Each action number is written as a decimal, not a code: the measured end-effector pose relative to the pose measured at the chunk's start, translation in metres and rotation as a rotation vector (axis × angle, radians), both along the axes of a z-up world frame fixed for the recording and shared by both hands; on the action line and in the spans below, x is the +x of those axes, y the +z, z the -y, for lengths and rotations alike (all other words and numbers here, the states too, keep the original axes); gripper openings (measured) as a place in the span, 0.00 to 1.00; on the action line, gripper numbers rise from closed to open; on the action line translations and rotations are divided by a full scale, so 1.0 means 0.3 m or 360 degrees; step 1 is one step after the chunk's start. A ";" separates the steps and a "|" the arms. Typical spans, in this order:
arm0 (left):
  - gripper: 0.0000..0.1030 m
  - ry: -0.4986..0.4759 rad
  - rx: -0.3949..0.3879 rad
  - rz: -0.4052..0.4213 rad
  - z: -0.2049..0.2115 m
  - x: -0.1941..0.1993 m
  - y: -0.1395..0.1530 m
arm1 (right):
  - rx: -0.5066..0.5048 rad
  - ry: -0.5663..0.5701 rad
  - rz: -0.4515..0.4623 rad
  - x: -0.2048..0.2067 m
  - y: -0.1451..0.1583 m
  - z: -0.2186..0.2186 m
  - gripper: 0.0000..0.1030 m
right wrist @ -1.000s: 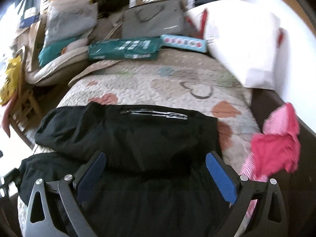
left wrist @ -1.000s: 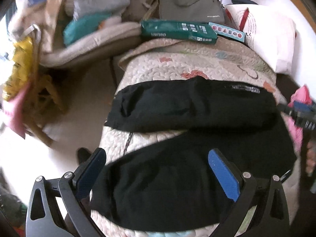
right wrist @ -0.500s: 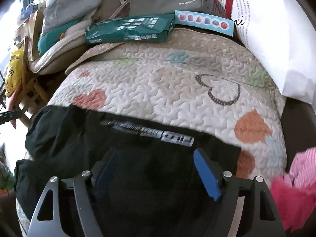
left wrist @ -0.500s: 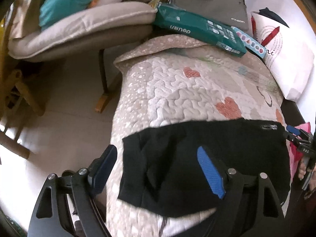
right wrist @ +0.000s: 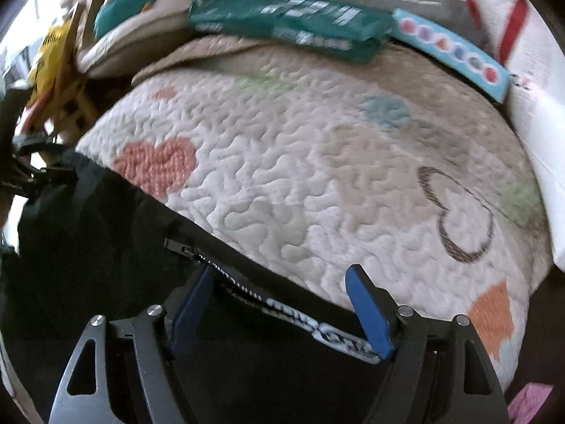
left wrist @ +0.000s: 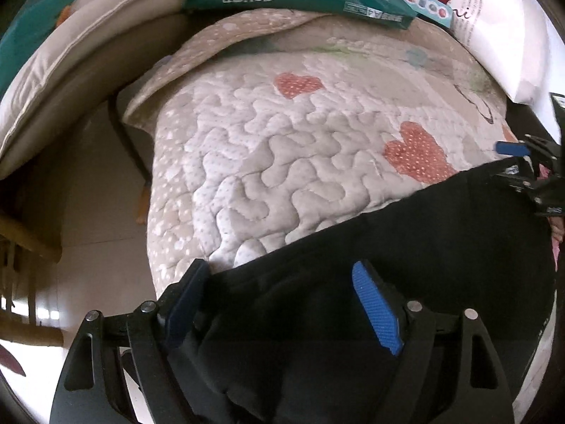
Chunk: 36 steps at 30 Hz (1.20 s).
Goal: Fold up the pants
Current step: 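Lift the waistband and fold it over onto the pant legs with both grippers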
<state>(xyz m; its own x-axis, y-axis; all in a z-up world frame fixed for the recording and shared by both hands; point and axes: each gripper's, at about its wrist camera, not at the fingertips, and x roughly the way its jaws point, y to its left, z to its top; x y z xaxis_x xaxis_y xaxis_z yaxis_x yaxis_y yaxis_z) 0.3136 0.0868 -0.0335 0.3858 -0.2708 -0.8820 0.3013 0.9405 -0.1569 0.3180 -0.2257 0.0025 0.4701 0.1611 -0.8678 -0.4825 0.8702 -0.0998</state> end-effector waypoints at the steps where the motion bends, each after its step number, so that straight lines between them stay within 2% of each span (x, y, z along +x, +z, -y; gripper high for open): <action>1: 0.57 0.0003 -0.0002 0.0007 -0.008 -0.002 0.006 | -0.0012 0.0016 -0.0012 0.011 -0.012 -0.008 0.74; 2: 0.46 -0.0002 -0.0017 0.0015 -0.015 -0.008 0.014 | 0.0000 0.0026 -0.0026 0.019 -0.018 -0.012 0.66; 3: 0.25 -0.0001 -0.0032 0.0023 -0.024 -0.014 0.023 | 0.0032 0.0039 -0.0049 0.023 -0.019 -0.012 0.58; 4: 0.11 -0.0009 -0.0076 0.0009 -0.035 -0.023 0.034 | 0.0088 0.0058 -0.0089 0.025 -0.019 -0.012 0.42; 5: 0.07 -0.0010 -0.0096 0.0002 -0.040 -0.029 0.040 | 0.0125 0.0067 -0.0109 0.025 -0.016 -0.014 0.34; 9: 0.06 -0.0022 -0.0025 0.0061 -0.023 -0.074 0.083 | 0.0156 0.0050 -0.0100 0.000 0.004 -0.010 0.20; 11: 0.06 -0.0020 -0.0015 0.0100 -0.013 -0.097 0.112 | 0.0189 0.0026 -0.0093 -0.020 0.028 0.000 0.11; 13: 0.06 0.0000 -0.0029 0.0149 -0.020 -0.127 0.156 | 0.0201 0.0019 -0.0098 -0.046 0.051 0.002 0.07; 21: 0.06 0.0021 -0.0027 0.0322 -0.026 -0.306 0.318 | 0.0157 0.0008 0.0006 -0.229 0.164 -0.016 0.05; 26: 0.06 0.0026 -0.0018 0.0387 -0.021 -0.454 0.366 | 0.0150 -0.0002 0.0048 -0.374 0.222 -0.019 0.05; 30: 0.06 0.0044 -0.0021 0.0406 -0.029 -0.572 0.357 | 0.0159 -0.0009 0.0049 -0.492 0.238 -0.014 0.05; 36: 0.06 0.0087 -0.0018 0.0335 -0.043 -0.715 0.255 | 0.0162 0.0004 -0.0008 -0.651 0.190 -0.026 0.05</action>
<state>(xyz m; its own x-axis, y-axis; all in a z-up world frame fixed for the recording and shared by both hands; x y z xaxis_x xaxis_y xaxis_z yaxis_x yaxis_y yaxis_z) 0.0991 0.0998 0.0428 0.5754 -0.2536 -0.7775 0.2769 0.9550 -0.1065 0.1228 -0.2180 0.0594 0.4650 0.2496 -0.8494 -0.4848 0.8746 -0.0084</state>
